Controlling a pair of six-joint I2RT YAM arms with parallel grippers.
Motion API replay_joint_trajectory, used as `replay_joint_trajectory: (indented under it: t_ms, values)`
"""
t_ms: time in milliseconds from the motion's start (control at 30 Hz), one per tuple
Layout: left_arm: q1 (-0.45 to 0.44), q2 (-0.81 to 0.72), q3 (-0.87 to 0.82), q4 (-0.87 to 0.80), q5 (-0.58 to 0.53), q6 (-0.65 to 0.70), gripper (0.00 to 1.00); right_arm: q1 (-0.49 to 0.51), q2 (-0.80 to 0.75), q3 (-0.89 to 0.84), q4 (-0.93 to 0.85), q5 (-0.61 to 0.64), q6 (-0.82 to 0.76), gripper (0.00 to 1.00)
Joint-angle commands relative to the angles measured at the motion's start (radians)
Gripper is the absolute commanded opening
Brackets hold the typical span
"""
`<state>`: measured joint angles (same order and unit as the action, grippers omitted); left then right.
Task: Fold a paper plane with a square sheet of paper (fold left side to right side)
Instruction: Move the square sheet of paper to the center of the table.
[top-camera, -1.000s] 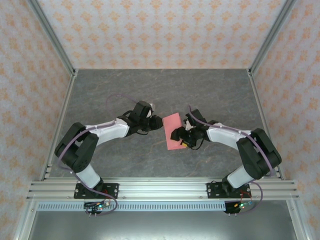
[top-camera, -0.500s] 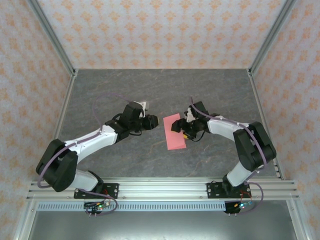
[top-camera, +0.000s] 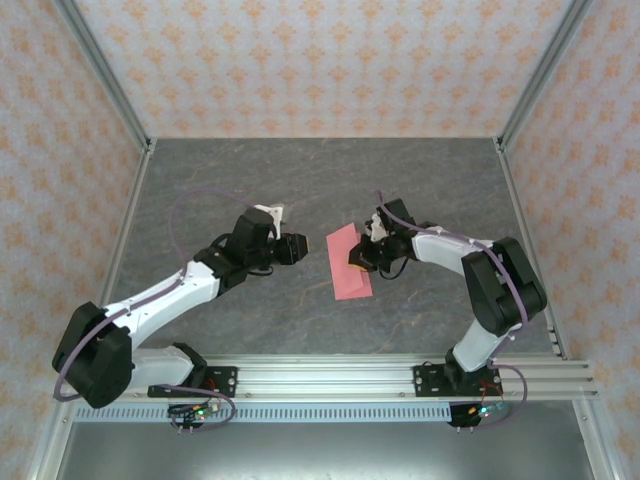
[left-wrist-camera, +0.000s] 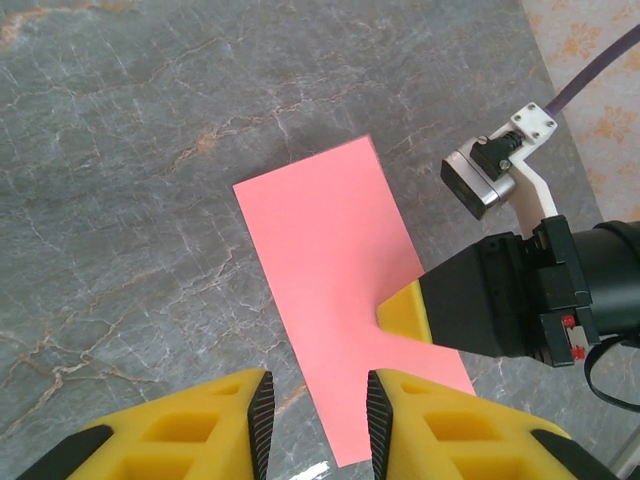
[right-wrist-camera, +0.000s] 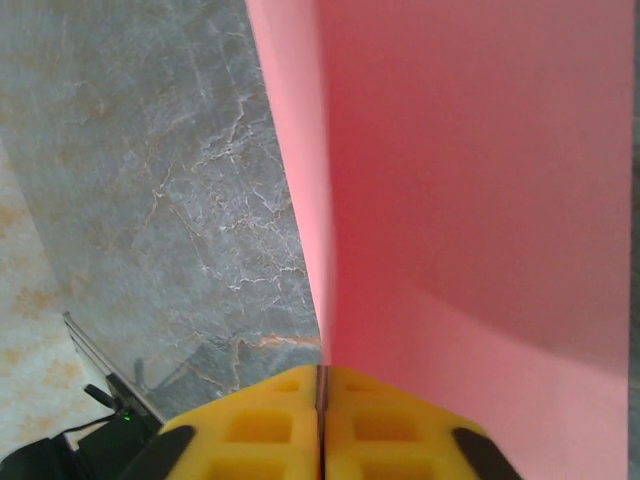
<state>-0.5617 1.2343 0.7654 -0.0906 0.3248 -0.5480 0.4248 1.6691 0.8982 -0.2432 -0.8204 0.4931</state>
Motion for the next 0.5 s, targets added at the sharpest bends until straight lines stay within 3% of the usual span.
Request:
replay_joint_trajectory:
  t_ms: [0,467]
  values:
    - [-0.004,-0.055,-0.014,-0.051,-0.051,0.054,0.34,-0.006,-0.066,0.016,0.003,-0.019,0.036,0.0]
    - [-0.004,-0.169,-0.007,-0.114,-0.08,0.096,0.37,0.052,-0.115,0.053,0.014,-0.016,0.131,0.0]
